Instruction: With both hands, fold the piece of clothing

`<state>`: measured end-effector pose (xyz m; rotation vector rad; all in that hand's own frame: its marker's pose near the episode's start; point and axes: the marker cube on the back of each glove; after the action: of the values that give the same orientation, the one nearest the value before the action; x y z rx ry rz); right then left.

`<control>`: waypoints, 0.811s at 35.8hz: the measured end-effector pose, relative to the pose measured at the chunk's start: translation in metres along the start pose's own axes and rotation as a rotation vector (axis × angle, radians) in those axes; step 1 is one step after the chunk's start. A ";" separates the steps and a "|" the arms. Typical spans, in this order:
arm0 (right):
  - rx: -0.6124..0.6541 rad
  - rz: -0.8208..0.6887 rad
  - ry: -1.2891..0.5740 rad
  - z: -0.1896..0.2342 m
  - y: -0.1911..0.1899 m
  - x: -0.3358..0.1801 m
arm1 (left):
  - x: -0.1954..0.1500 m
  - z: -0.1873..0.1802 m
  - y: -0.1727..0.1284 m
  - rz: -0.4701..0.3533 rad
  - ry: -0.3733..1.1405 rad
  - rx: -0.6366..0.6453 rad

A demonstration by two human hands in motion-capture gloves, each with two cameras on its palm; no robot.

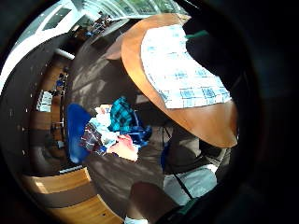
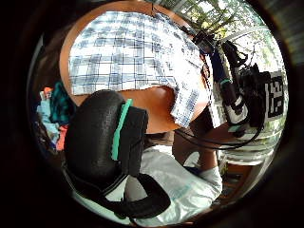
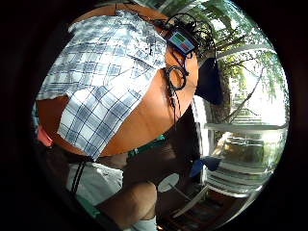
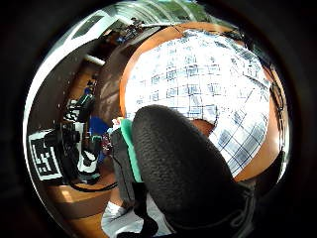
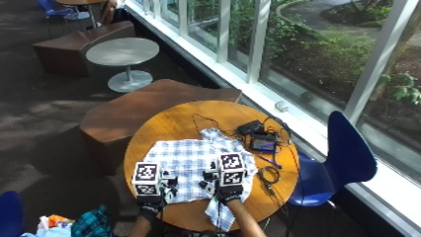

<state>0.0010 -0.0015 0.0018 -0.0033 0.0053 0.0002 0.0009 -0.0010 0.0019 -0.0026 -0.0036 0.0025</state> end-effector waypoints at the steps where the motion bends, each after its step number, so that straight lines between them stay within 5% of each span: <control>1: -0.003 0.000 0.001 0.001 0.000 0.000 | 0.000 0.001 0.000 0.001 -0.001 -0.002; 18: -0.036 -0.052 -0.011 0.007 0.002 0.001 | 0.002 0.002 0.003 0.029 -0.008 -0.010; 29: -0.186 -0.045 -0.013 0.081 0.004 0.023 | -0.008 0.075 -0.009 0.011 -0.046 -0.129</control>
<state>0.0248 0.0025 0.0823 -0.1893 -0.0082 -0.0442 -0.0076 -0.0103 0.0768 -0.1320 -0.0494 0.0132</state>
